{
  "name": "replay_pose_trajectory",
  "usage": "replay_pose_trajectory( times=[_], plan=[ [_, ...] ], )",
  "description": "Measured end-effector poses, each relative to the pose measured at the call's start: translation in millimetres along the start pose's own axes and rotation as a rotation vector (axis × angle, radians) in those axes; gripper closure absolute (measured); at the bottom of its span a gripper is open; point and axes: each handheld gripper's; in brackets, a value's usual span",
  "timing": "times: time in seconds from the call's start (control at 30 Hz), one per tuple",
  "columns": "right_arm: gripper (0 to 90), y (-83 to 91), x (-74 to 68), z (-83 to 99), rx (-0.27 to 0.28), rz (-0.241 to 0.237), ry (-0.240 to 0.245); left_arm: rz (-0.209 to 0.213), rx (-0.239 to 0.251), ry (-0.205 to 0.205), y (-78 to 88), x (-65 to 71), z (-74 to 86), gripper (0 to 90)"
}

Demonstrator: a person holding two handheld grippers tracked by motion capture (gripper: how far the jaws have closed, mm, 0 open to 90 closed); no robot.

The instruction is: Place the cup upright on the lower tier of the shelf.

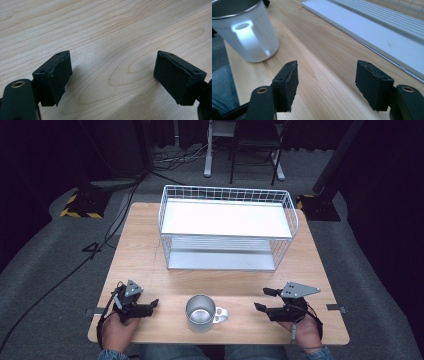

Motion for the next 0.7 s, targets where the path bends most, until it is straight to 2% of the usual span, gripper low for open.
replay_pose_trajectory(
  times=[0.37,0.57,0.7],
  plan=[
    [35.2,4.5,-23.4,-13.5,0.025,-0.081,0.027,0.000,-0.001,-0.002,0.0,-0.1,0.0,15.4],
    [35.4,-0.5,-41.5,-21.4,0.028,-0.155,0.052,0.001,0.000,-0.001,0.0,0.0,0.0,15.4],
    [36.9,-6.7,-55.1,-26.5,0.028,-0.212,0.090,0.001,0.002,0.002,-0.1,0.1,0.0,15.4]
  ],
)
Point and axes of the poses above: each handheld gripper's, and its own axes: y roughly backward along the jaws, z roughly out of its underside, x roughly to its right, and after that the axes turned 12 degrees about z, right-handed
